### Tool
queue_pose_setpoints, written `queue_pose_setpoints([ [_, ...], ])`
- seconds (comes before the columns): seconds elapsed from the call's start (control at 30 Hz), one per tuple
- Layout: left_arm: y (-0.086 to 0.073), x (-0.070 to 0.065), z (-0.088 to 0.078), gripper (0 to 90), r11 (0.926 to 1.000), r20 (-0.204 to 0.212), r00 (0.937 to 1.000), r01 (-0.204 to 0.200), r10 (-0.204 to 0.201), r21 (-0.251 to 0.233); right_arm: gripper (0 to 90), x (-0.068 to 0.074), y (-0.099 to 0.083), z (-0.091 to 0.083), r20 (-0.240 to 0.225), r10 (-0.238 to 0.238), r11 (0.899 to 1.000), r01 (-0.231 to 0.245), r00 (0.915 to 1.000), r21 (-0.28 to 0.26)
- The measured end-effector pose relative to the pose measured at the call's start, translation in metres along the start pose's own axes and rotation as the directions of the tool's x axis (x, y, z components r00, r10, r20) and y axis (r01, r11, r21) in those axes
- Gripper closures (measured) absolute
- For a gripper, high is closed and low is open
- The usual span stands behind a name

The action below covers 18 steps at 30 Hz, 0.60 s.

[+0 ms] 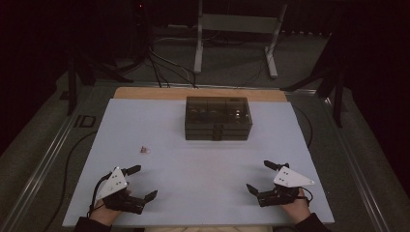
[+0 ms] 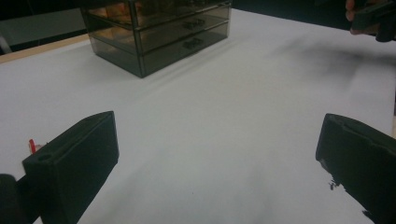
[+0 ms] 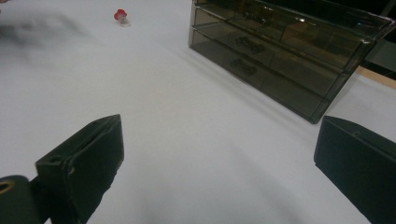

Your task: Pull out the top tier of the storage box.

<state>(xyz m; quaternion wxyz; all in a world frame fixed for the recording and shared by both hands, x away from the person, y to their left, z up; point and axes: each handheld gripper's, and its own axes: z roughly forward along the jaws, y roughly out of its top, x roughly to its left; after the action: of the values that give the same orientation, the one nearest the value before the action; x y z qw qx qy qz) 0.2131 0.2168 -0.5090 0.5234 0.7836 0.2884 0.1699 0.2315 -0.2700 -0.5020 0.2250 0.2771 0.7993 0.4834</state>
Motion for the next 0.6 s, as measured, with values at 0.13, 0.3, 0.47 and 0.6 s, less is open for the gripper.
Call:
queue_pose_setpoints([
  [0.13,0.000,0.000,-0.001,0.0,1.0000,0.003,1.0000,0.005,-0.005,0.000,1.5,0.003,0.001,0.005,-0.016,-0.019,1.000,0.019,0.9997,0.023],
  [0.3,-0.001,-0.001,-0.002,0.0,1.0000,0.000,1.0000,0.004,-0.004,0.001,1.5,0.005,0.003,0.007,-0.027,-0.028,0.999,0.029,0.9992,0.021],
  [0.47,-0.001,-0.001,-0.001,0.0,1.0000,0.007,1.0000,0.001,-0.001,0.008,1.6,0.010,0.004,0.011,-0.048,-0.049,0.998,0.051,0.9976,0.037],
  [0.6,-0.001,-0.001,-0.002,0.0,1.0000,0.006,1.0000,0.002,-0.002,0.004,1.6,0.012,0.010,0.009,-0.059,-0.032,0.999,0.033,0.9977,0.005],
])
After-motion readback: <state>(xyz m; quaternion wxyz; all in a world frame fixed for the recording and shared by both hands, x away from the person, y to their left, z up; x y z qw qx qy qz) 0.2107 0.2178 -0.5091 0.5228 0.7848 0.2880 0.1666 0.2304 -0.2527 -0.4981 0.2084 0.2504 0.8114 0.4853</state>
